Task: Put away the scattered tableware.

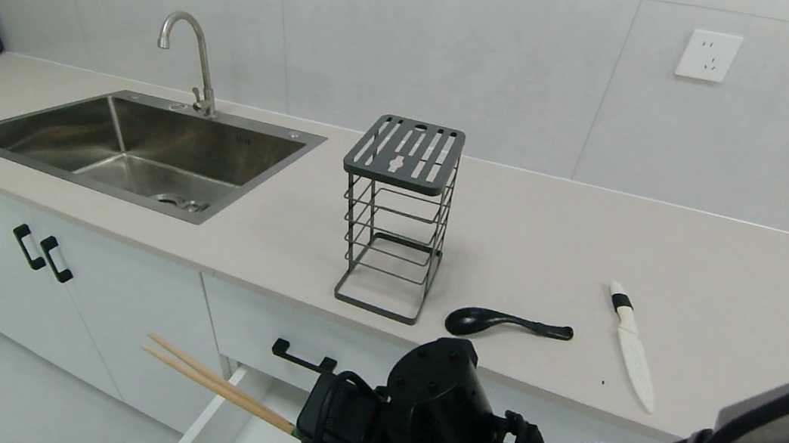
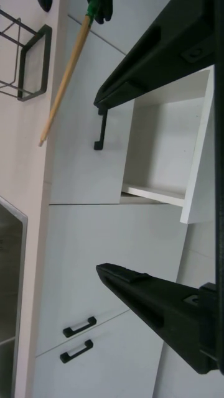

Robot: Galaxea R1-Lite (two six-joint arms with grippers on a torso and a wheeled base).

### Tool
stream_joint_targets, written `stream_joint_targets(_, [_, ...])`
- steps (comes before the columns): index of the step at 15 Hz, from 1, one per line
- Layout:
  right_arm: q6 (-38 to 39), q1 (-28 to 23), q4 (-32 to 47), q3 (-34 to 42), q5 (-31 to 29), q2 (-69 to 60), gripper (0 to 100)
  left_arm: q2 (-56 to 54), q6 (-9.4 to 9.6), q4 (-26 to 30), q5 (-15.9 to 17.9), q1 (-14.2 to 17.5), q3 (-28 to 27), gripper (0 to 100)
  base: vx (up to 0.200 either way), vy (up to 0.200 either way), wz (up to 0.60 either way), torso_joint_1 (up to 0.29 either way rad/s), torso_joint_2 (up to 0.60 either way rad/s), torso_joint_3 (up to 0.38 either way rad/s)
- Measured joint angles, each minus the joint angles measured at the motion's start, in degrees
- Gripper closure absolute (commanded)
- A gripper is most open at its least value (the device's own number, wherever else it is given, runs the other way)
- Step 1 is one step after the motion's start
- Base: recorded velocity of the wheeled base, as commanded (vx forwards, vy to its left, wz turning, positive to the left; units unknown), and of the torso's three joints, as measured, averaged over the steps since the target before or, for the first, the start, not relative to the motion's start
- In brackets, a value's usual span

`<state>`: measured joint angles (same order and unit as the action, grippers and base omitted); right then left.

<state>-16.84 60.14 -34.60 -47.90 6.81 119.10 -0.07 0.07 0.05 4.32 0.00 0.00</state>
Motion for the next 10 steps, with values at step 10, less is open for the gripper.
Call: stream_joint_targets(10, [-0.24,0.15,-0.33,-3.17,0.1,4.57,100,0.0,0.02,-0.05,0.0,0.0,0.0,0,0.0,0.0,0.0,-0.155,0.3,0.151])
